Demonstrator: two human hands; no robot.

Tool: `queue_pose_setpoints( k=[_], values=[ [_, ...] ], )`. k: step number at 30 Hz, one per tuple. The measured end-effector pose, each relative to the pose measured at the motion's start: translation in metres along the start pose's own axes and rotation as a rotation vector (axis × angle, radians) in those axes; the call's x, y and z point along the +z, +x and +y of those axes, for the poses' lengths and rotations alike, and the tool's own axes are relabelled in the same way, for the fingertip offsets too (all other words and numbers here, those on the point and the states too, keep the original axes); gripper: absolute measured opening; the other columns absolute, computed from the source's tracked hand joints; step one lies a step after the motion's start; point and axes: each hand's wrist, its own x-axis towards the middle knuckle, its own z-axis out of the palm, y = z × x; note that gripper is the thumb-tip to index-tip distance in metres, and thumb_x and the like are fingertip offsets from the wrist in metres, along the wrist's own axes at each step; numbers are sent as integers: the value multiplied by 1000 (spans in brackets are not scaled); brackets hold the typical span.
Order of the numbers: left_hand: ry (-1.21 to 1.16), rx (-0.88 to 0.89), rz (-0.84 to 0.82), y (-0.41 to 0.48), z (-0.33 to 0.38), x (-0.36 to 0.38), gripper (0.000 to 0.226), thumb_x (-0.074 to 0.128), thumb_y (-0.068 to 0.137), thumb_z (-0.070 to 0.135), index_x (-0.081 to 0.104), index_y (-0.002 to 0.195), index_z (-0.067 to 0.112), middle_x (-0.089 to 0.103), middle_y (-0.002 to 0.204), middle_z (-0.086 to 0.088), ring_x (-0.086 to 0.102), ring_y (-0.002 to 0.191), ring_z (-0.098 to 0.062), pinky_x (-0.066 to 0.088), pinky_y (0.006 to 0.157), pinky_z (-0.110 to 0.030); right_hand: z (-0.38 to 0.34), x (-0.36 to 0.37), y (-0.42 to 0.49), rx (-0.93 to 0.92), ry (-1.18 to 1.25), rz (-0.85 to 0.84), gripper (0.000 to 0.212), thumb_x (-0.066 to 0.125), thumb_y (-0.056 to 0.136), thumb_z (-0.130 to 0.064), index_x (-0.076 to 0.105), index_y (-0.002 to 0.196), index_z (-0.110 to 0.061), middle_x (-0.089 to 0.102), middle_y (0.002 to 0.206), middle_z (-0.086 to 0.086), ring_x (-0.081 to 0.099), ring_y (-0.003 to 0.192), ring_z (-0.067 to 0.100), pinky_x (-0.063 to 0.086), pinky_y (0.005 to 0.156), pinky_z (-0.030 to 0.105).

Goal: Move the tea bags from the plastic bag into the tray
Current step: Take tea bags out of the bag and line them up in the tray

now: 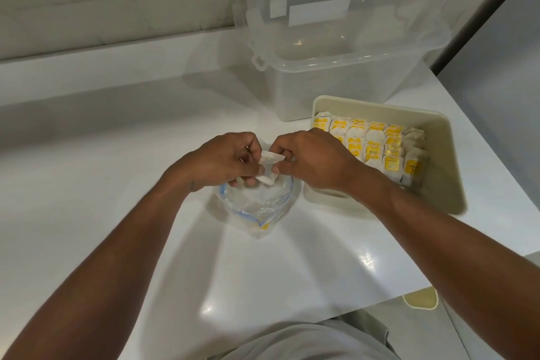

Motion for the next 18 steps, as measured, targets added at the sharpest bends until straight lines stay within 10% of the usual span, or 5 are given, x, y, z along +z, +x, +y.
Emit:
queue_pose_setpoints(
  k=[18],
  values=[
    [1091,-51,-197,25,-17,56,24,42,100,34,63,105,23,56,97,7,55,93,-18,42,72,-33,-13,-18,-4,282,966,-102,14,51,100,-12,63,107,-12,62,88,3,69,76,24,58,67,31]
  ],
)
